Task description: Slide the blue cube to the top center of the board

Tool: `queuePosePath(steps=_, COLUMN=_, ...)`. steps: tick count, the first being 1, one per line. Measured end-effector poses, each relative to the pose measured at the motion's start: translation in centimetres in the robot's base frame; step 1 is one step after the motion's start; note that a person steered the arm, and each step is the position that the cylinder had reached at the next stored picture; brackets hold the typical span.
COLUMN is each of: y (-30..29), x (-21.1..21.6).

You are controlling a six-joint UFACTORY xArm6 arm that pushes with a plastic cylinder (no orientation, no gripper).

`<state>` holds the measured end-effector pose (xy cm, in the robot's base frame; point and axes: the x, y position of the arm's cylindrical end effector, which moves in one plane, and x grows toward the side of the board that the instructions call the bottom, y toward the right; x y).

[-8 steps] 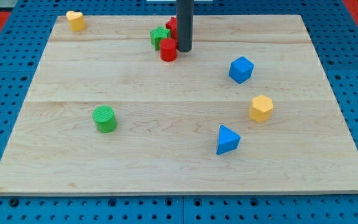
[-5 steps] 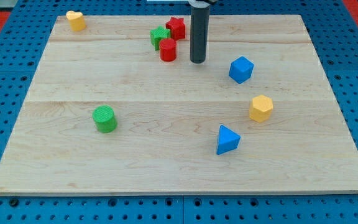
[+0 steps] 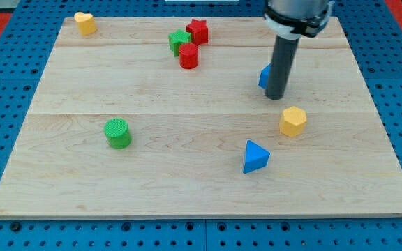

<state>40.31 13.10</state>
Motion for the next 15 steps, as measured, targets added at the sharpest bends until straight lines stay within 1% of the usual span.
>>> queuePosePath(steps=1, y=2.1, x=0.0)
queuePosePath(steps=2, y=1.7, x=-0.3)
queuePosePath(steps=4, y=0.4, x=-3.5)
queuePosePath(steps=7, y=-4.7, x=-7.0)
queuePosePath(steps=9, y=-4.8, x=-9.8)
queuePosePath(steps=12, y=-4.8, x=-12.5)
queuePosePath(steps=13, y=-3.9, x=-13.2)
queuePosePath(steps=14, y=-3.9, x=-14.8)
queuePosePath(steps=15, y=-4.7, x=-14.9)
